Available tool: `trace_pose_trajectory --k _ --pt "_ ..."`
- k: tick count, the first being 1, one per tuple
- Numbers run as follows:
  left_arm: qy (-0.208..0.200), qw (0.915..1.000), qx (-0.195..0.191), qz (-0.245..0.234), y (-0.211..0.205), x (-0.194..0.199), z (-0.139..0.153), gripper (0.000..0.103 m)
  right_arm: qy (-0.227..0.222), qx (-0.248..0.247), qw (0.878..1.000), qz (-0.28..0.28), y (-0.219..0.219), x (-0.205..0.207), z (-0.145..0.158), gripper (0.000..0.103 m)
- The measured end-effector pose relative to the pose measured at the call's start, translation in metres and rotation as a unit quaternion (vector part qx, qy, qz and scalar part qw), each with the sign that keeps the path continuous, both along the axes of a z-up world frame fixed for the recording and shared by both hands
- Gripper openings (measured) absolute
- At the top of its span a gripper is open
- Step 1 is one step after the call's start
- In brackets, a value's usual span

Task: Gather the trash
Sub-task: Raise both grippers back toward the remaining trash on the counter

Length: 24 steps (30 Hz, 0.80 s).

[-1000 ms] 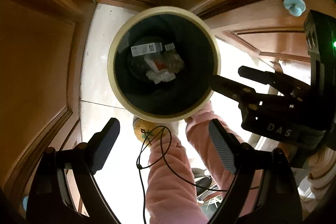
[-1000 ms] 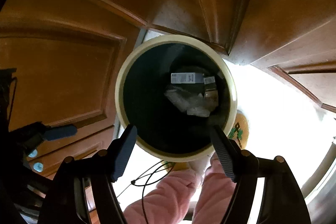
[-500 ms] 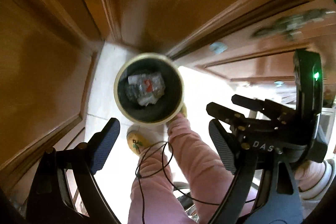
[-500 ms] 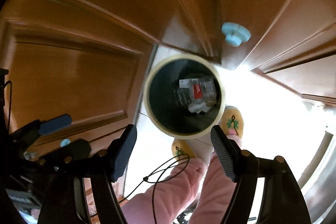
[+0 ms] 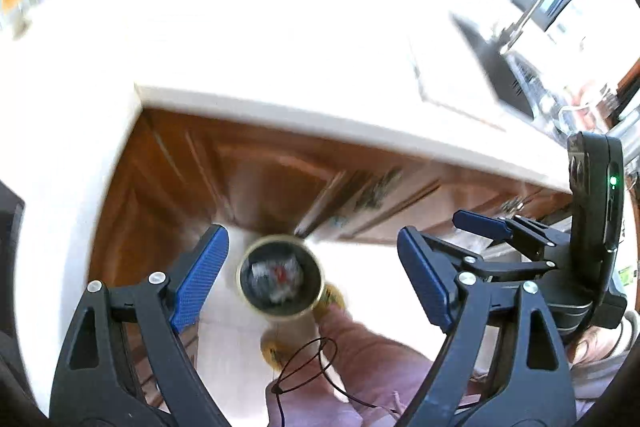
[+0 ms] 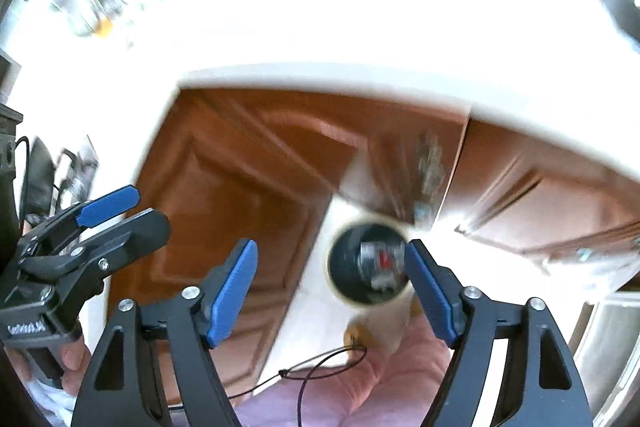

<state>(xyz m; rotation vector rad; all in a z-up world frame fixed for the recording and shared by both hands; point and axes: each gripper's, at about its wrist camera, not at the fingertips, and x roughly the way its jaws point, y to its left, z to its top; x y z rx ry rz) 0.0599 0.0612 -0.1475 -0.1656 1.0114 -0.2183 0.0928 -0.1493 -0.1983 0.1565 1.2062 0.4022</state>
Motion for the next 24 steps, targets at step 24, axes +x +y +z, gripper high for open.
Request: trace_pose_trajectory --k 24 --pt "-0.128 0.9912 0.035 0.007 -0.020 0.072 0.185 0.085 -0.213 0.004 0.976 -0.054 -0.059 0.079 0.228 0.080"
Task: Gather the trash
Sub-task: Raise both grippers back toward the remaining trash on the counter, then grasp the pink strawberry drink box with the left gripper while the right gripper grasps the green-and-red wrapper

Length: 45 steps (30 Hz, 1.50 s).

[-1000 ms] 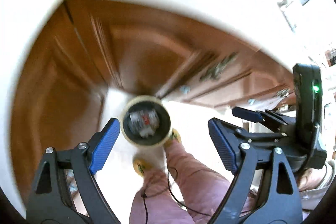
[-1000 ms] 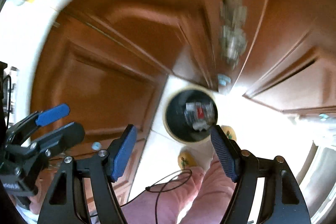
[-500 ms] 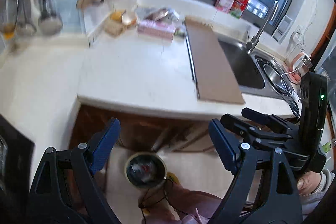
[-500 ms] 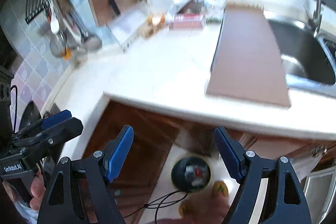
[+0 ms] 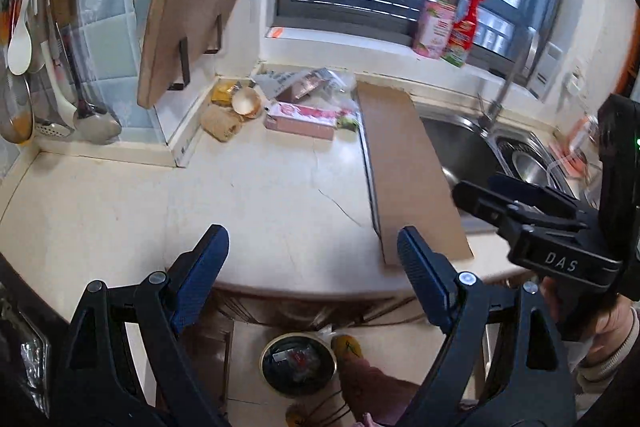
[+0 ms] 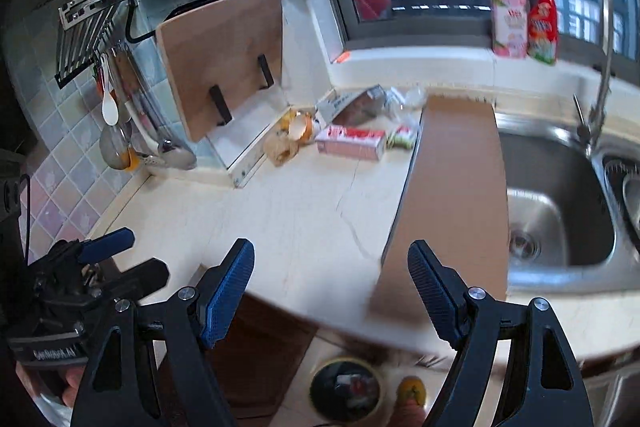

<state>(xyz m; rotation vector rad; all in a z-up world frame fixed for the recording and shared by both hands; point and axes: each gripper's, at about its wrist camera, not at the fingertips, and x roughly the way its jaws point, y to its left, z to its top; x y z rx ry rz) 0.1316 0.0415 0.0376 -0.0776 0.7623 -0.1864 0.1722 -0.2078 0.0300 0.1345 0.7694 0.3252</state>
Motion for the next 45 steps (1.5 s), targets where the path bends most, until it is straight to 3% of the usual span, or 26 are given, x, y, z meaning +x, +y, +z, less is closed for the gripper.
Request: trace_pose_trajectory --k 7,10,16,20,25,30,36,42,43,45 --pt "0.022 0.9984 0.012 0.051 -0.012 0.089 0.009 0.085 0.021 -0.005 0.999 0.034 -0.018 0.106 0.007 0.080" --pt "0.040 0.9971 0.007 0.065 -0.021 0.136 0.008 0.085 0.028 -0.002 0.999 0.046 -0.028 0.156 0.006 0.074" --pt "0.085 0.9920 0.007 0.093 -0.045 0.242 -0.006 0.085 0.026 -0.045 0.996 0.077 -0.043 0.268 -0.002 0.070" --pt "0.116 0.9860 -0.001 0.120 -0.051 0.306 -0.030 0.085 0.047 -0.068 0.992 0.096 -0.049 0.339 -0.033 0.062" --pt "0.158 0.9757 -0.009 0.152 -0.049 0.366 -0.073 0.083 0.092 -0.073 0.987 0.107 -0.053 0.398 -0.091 0.061" --pt "0.192 0.9670 -0.019 0.166 -0.044 0.401 -0.115 0.082 0.123 -0.084 0.981 0.124 -0.046 0.421 -0.144 0.061" --pt "0.209 0.9611 -0.026 0.179 -0.040 0.421 -0.139 0.082 0.133 -0.118 0.971 0.162 -0.018 0.423 -0.187 0.061" --pt "0.221 0.9567 -0.029 0.187 -0.036 0.427 -0.150 0.082 0.081 -0.166 0.967 0.177 0.007 0.426 -0.202 0.061" --pt "0.223 0.9562 -0.032 0.187 -0.036 0.427 -0.150 0.082 0.067 -0.175 0.966 0.178 0.011 0.426 -0.203 0.058" --pt "0.226 0.9553 -0.039 0.186 -0.036 0.427 -0.153 0.082 0.046 -0.190 0.963 0.184 0.017 0.425 -0.205 0.035"
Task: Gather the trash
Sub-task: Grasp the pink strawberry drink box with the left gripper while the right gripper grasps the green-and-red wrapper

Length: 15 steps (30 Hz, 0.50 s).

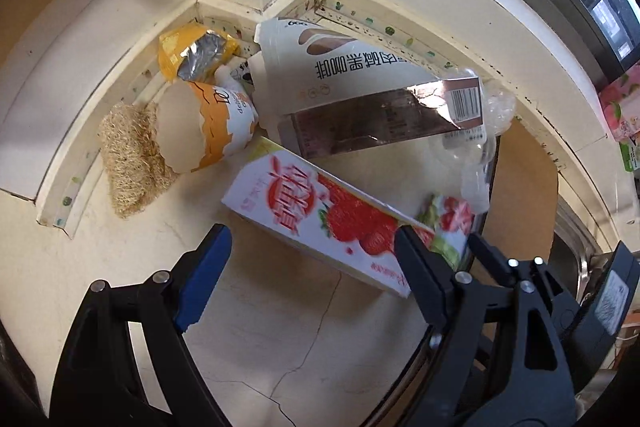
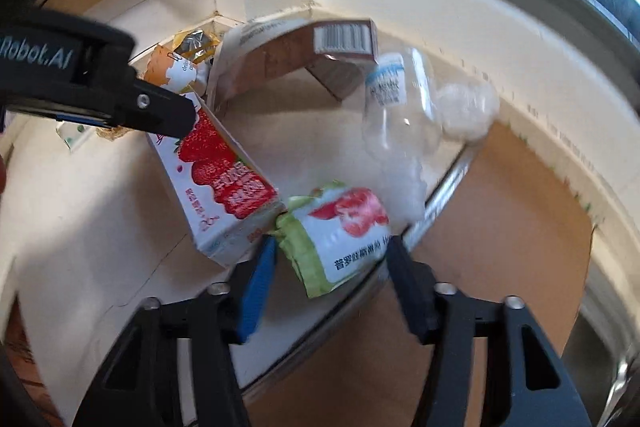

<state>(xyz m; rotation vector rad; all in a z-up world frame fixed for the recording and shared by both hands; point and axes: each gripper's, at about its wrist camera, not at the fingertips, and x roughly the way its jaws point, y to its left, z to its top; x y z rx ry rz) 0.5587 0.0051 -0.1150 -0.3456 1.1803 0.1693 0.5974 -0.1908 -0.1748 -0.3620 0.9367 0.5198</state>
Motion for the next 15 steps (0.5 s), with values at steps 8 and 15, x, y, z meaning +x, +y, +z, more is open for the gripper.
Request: trace_pose_trajectory --k 8,15 --pt "0.007 0.9994 -0.024 0.026 0.002 0.003 0.000 0.082 -0.016 0.032 0.999 -0.016 -0.014 0.008 0.001 0.003" --pt "0.034 0.9898 -0.071 0.119 0.015 0.011 -0.011 0.082 0.021 0.127 0.990 -0.064 -0.052 0.022 0.015 0.003"
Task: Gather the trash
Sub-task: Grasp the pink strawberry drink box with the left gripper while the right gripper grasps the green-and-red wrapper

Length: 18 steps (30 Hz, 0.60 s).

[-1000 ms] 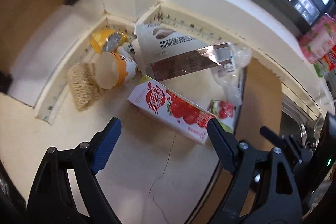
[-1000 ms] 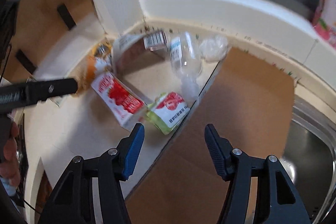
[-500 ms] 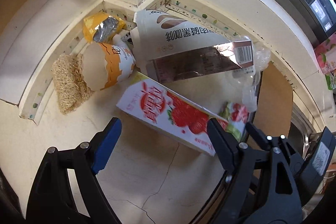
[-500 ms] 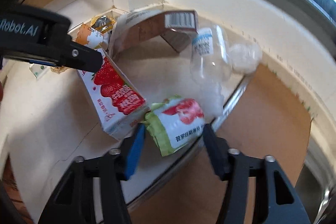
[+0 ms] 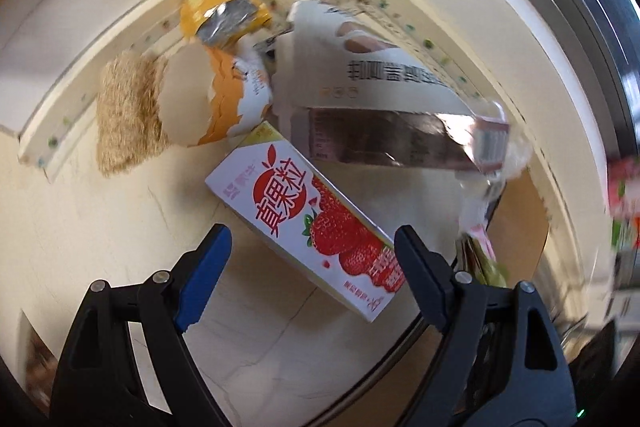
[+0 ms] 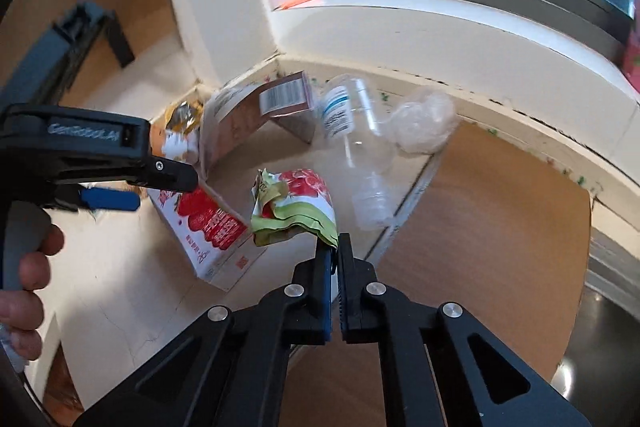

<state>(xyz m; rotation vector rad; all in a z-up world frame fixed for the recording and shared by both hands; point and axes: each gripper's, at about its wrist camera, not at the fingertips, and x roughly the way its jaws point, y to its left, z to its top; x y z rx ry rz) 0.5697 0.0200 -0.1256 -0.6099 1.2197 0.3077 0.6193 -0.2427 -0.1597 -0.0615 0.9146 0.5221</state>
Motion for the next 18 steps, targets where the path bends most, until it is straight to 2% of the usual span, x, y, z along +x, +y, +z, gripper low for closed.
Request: trace_pose_trajectory --k 4,8,13,15,17,18 --pt "0.007 0.9997 0.003 0.025 -0.005 0.008 -0.006 0.082 0.018 0.024 0.999 -0.013 -0.013 0.002 -0.001 0.003" --pt "0.031 0.9984 0.017 0.045 -0.014 0.015 -0.017 0.082 0.023 0.034 0.999 -0.028 -0.022 0.001 -0.003 0.003" --pt "0.047 0.9965 0.027 0.063 -0.021 0.017 -0.027 0.082 0.038 0.070 0.995 -0.063 -0.038 0.000 0.000 0.003" --pt "0.051 0.9961 0.032 0.065 -0.025 0.014 -0.029 0.080 0.045 0.088 0.992 -0.076 -0.045 0.001 0.001 0.003" --pt "0.059 0.9957 0.032 0.063 -0.028 0.009 -0.033 0.070 0.050 0.100 0.990 -0.087 -0.050 0.002 0.001 0.003" --pt "0.061 0.9957 0.028 0.064 -0.028 0.005 -0.035 0.069 0.053 0.104 0.989 -0.089 -0.052 0.002 0.000 0.003"
